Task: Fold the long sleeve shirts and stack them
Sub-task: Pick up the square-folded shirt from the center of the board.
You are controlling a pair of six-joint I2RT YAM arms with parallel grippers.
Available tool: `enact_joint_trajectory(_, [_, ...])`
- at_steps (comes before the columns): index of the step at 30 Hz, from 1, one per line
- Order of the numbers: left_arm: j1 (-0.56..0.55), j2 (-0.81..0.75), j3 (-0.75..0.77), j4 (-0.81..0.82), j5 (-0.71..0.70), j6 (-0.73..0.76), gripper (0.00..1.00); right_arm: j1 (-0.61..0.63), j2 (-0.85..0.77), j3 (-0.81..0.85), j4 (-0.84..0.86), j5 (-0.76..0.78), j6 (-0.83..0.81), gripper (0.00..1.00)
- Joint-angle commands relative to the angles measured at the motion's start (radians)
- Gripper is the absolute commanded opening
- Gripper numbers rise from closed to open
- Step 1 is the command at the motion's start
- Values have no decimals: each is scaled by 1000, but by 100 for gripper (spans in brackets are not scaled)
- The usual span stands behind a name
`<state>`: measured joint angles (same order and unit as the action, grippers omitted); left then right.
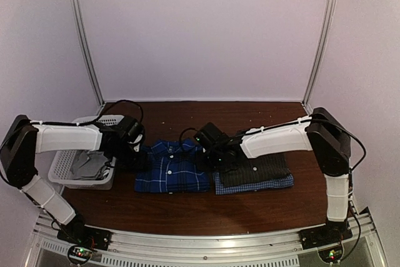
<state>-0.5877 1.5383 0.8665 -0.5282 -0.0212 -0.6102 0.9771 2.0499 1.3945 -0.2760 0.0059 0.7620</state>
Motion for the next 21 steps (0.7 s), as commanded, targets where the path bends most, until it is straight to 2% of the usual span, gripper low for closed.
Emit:
enact_joint_trajectory(1, [3,-75,86,-5,69,13,0,6,-29,93,-72,75,-49,0])
enact_joint_trajectory(12, [-20,-119,258,-77,134,6,0,-10,-119,214,-193,145,-131,0])
enact_joint_trajectory(21, [-115,-43,422,-54,169,-67,0,-110,-320,86,-263,198,-184,0])
